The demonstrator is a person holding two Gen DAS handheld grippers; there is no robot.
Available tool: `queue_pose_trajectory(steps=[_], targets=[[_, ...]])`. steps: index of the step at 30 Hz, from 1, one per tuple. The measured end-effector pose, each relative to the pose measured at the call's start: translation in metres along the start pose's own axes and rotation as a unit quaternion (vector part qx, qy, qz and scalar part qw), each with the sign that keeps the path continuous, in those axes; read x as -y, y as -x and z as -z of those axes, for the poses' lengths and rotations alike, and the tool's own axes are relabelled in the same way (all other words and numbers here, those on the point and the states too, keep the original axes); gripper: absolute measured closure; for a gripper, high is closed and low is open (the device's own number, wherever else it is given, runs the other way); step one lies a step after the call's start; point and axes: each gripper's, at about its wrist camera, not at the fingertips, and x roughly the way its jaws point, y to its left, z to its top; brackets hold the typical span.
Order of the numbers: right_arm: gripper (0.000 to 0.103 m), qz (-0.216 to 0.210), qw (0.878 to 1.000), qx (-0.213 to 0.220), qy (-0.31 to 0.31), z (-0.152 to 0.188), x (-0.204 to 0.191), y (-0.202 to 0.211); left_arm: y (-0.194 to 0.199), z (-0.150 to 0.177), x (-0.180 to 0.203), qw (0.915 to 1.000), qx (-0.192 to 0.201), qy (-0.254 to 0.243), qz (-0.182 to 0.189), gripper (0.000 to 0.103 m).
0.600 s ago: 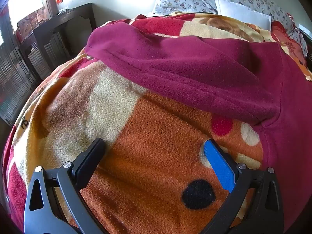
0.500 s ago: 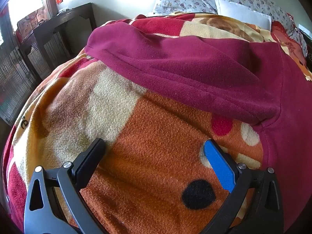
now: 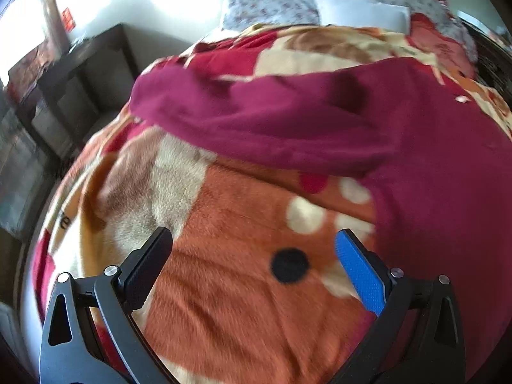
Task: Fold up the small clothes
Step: 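Position both tools above the dark red sweatshirt spread on the bed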
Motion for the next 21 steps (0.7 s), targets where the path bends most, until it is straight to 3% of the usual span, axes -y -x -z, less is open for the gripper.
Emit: queue_pose_trajectory(steps=[6,10,16,21], targets=[[0.000,0.011,1.000,-0.011,0.010,0.002,-0.003,0.005,0.035,0.001,0.018,0.9988,0.016,0.002,0.046,0.001],[0.001,-0.032,0.998,-0.057,0.013,-0.002,-0.003,0.018,0.050,0.007,0.038,0.9979,0.024,-0.021,0.057,0.001],[0.001,-0.092,0.994,-0.065,-0.005,0.008,0.014,0.101,0.072,0.011,0.061,0.9943,0.041,-0.050,0.084,0.001],[0.001,-0.100,0.994,-0.040,0.019,-0.012,0.035,0.189,0.088,0.013,0.077,0.9908,0.052,-0.057,0.111,0.001]])
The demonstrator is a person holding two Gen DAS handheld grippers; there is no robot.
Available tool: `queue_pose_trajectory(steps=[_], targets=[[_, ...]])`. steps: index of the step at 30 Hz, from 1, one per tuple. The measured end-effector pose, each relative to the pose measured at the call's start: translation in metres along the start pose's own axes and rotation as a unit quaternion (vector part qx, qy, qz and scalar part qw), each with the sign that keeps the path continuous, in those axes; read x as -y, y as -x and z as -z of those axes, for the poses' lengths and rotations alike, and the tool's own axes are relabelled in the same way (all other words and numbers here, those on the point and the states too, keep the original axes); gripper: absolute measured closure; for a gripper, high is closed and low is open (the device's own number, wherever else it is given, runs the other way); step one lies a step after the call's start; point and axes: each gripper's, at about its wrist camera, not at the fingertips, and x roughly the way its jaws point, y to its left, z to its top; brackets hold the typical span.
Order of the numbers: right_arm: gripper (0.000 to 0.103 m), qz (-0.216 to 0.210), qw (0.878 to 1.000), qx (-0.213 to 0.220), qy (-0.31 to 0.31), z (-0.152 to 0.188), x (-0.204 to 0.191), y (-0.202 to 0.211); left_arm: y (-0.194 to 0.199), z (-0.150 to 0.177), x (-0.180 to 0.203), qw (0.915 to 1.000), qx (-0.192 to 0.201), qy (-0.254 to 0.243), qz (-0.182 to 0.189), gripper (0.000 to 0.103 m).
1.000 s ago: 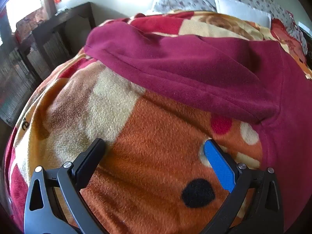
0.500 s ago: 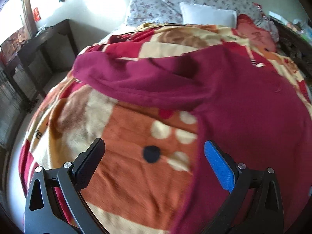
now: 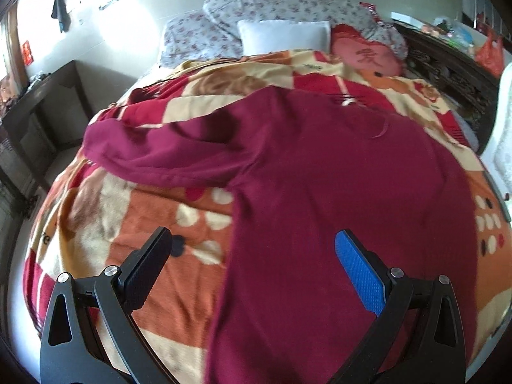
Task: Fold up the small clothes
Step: 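Position both tools above the dark red sweatshirt spread on the bed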
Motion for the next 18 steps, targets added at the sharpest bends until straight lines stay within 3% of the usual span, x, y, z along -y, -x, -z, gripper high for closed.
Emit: queue_pose_trajectory(steps=[4,7,18], targets=[[0.001,-0.028,0.999,0.016,-0.015,-0.009,-0.007,0.049,0.007,-0.001,0.016,0.9999,0.005,-0.002,0.016,0.001],[0.001,-0.051,0.998,0.019,-0.021,-0.016,-0.029,0.061,0.011,-0.003,0.025,0.9999,0.007,-0.010,0.012,0.001],[0.001,-0.088,0.995,0.025,0.027,-0.019,-0.157,0.012,0.020,-0.012,0.019,0.9998,0.018,-0.004,0.003,0.001]])
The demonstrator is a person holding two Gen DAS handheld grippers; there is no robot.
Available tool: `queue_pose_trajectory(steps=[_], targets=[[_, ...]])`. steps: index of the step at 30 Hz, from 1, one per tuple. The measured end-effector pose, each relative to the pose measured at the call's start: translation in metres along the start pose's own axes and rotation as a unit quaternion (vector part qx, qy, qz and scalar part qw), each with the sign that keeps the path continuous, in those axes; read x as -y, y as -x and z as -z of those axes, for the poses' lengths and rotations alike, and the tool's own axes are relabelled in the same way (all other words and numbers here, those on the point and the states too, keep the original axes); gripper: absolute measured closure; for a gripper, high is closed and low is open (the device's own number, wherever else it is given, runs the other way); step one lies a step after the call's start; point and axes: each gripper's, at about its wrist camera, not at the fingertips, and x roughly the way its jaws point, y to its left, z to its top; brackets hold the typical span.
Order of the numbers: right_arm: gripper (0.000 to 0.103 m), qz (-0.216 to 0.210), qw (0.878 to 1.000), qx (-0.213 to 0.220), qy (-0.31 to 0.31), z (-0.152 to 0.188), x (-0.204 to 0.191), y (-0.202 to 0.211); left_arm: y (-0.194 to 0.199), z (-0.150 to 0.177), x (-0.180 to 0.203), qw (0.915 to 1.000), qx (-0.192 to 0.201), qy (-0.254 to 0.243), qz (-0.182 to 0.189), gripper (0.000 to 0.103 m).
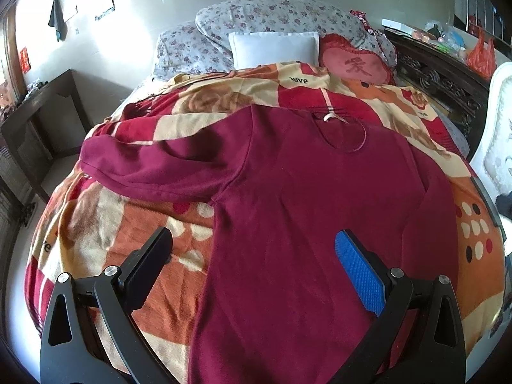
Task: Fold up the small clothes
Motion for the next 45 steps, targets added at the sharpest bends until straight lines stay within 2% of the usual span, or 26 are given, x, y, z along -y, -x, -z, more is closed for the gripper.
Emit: queue_pose_trajectory(steps=[8,18,22,32,45], targets=[[0.001,-0.006,1.000,0.000,0.012,0.000,-0.044,-0.030,-0.003,-0.003,-0.009,0.9999,0.000,0.010,-0.002,0.001],[0.001,-0.015,1.000,-0.004,-0.002,-0.002,-0.056,-0.046,-0.006,-0.006,-0.016,0.9999,-0.001,0.013,-0.010,0.001],[0.001,-0.025,1.000,-0.005,-0.016,-0.005,-0.058,-0.053,-0.007,-0.005,-0.021,0.9996,-0.003,0.027,0.001,0.001],[0.001,-0.016,1.000,-0.018,0.000,-0.011,-0.072,-0.063,0.000,0.002,-0.021,0.9998,0.008,0.015,0.012,0.001],[0.001,-0.012,1.000,-0.024,0.014,-0.011,-0.086,-0.075,-0.009,-0.002,-0.040,0.9992,0.003,0.039,0.011,0.001]])
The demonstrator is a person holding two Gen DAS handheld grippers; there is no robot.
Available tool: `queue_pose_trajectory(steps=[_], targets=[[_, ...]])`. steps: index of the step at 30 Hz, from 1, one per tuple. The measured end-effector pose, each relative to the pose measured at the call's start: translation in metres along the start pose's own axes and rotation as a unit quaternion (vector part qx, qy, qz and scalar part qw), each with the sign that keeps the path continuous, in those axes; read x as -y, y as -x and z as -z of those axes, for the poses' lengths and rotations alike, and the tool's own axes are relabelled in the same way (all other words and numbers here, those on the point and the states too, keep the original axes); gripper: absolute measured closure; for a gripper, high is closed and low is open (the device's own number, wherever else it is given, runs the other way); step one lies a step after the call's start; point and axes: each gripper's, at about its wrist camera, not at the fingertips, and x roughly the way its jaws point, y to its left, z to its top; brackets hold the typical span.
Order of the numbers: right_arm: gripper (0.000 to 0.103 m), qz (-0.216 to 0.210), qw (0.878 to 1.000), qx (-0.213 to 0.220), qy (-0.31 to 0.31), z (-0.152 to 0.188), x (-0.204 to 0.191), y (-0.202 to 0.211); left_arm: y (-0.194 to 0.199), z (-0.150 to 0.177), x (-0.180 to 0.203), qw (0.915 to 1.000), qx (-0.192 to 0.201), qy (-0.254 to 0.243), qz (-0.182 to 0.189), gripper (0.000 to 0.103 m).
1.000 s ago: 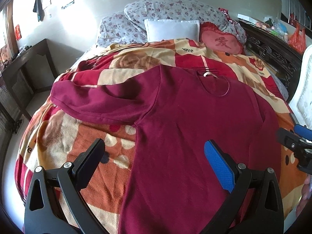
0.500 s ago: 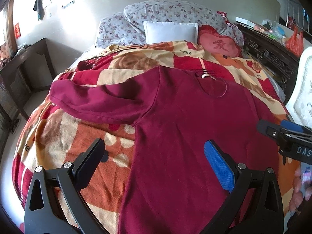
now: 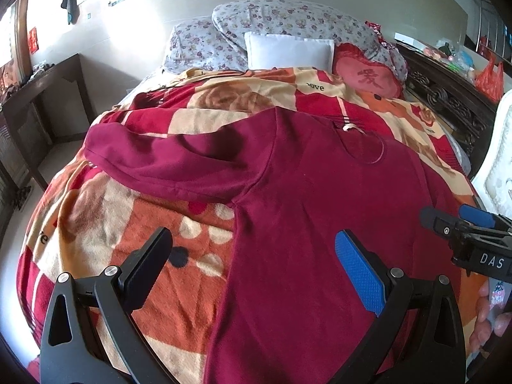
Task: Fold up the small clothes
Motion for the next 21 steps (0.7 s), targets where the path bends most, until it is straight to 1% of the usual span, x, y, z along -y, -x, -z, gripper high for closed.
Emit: queue_pose_trajectory(steps=[10,21], targets=[[0.001,0.000,1.000,0.003,0.009,-0.007,-0.012,-0.010,-0.022,-0.008,-0.012,0.9997,-0.013,0.010,-0.015,0.001],[0.001,-0.006,1.000,-0.001,0.011,-0.011,-0.019,-0.022,-0.034,-0.010,-0.014,0.9995,-0.021,0.014,-0.020,0.001]])
